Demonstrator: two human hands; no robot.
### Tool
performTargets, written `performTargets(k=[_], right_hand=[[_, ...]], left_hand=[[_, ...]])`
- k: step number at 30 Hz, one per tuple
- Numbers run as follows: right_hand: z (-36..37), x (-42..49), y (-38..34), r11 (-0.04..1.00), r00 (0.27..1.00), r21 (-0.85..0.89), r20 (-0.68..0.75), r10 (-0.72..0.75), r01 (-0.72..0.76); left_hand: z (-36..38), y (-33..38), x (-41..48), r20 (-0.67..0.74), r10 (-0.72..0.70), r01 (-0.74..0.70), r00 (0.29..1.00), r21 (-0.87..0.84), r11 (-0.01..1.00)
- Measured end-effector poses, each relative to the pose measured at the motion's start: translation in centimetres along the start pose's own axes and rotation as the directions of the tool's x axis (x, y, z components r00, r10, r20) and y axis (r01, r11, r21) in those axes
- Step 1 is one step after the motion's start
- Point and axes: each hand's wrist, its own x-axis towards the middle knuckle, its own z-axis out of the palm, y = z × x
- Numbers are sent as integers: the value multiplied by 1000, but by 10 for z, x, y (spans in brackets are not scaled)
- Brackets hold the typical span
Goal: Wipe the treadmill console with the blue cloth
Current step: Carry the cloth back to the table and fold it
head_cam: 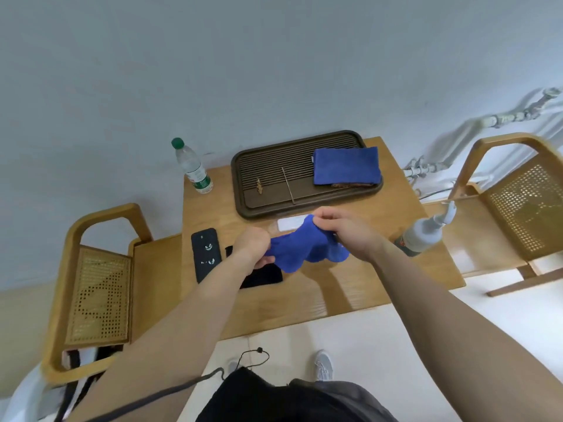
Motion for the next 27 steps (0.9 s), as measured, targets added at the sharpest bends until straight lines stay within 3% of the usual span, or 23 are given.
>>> performTargets(k=[3, 7, 10, 13, 18, 23, 27], right_hand=[[-6, 8, 2, 999, 998, 41, 44, -33, 31], [-17, 21, 2, 995, 996, 98, 87, -27, 19], [-22, 27, 1, 998, 994, 59, 111, -10, 3], [-26, 30, 0, 999, 993, 30, 113, -17, 14], [-41, 33, -3, 1000, 996, 19, 89, -11, 9], [-48, 40, -11, 998, 997, -39, 55, -47, 49], [-43, 50, -18, 987, 994, -128, -34, -101, 96]], left_hand=[[6, 7, -3, 91, -27, 42, 995, -173, 984], [10, 12, -4, 195, 93, -74, 976, -104, 992], [11, 17, -3, 197, 67, -59, 978, -43, 997], [6, 23, -4, 239, 56, -33, 969, -99, 995], [-3, 30, -4, 279, 58, -31, 959, -101, 994], [-5, 36, -8, 291, -14, 75, 957, -201, 977], [-3, 39, -8, 275, -29, 99, 961, -241, 965]])
